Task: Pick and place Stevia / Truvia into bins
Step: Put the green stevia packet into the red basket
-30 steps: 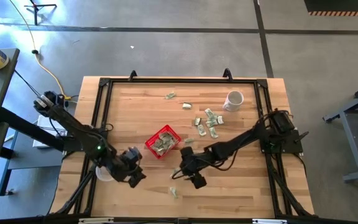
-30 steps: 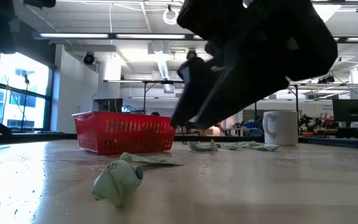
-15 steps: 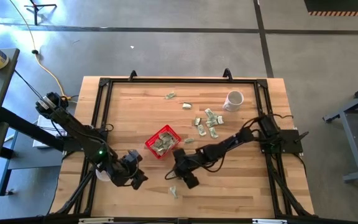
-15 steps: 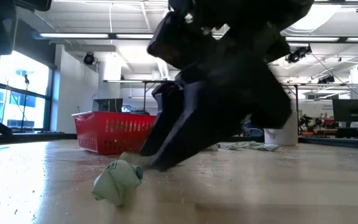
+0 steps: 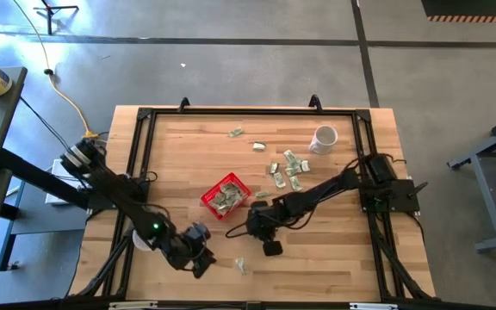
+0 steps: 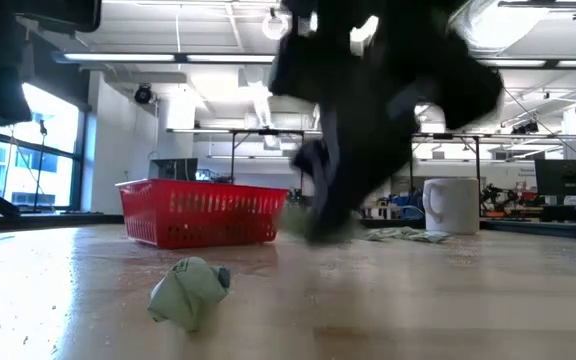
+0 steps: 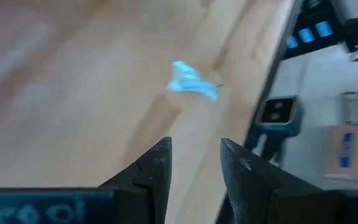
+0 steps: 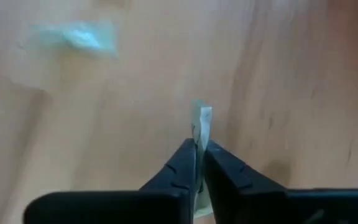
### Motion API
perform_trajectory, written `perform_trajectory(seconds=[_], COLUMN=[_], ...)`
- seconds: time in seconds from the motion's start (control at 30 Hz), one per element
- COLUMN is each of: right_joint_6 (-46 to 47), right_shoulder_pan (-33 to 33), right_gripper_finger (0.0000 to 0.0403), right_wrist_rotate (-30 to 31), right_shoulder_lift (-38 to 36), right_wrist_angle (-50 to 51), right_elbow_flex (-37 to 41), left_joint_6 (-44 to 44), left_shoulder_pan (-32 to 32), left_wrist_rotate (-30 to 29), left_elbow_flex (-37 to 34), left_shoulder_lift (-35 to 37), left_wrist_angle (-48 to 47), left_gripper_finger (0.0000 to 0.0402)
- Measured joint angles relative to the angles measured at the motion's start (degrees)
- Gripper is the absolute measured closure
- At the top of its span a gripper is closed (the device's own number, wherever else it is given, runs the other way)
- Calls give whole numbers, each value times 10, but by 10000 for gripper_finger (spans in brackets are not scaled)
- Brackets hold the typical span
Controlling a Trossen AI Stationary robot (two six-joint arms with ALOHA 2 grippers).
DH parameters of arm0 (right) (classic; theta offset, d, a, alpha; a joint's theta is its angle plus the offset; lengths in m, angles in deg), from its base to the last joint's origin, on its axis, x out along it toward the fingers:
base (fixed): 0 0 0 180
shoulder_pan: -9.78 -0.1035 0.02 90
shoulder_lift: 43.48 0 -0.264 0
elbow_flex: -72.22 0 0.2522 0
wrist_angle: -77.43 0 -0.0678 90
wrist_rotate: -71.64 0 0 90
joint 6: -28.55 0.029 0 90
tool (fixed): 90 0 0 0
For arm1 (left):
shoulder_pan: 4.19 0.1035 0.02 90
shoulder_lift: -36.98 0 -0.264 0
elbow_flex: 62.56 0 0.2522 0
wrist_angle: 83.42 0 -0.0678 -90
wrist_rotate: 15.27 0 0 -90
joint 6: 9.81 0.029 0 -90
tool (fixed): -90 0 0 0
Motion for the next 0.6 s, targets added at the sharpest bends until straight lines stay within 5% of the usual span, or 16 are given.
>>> perform_trajectory(seconds=[0.23, 0.6], right_joint_6=[-98, -61], right_shoulder_pan=[35, 140], right_gripper_finger=[392, 234], right_wrist_rotate=[152, 71], right_shoulder_lift=[-73, -36], right_wrist_angle=[-28, -58], right_elbow_flex=[-9, -65], left_joint_6=[-4, -79], left_shoulder_pan=[0, 1], left_wrist_rotate=[-3, -3], left_elbow_flex=[0, 0], left_shoulder_lift=[-73, -81], left_wrist_angle=[133, 132], left_gripper_finger=[234, 234])
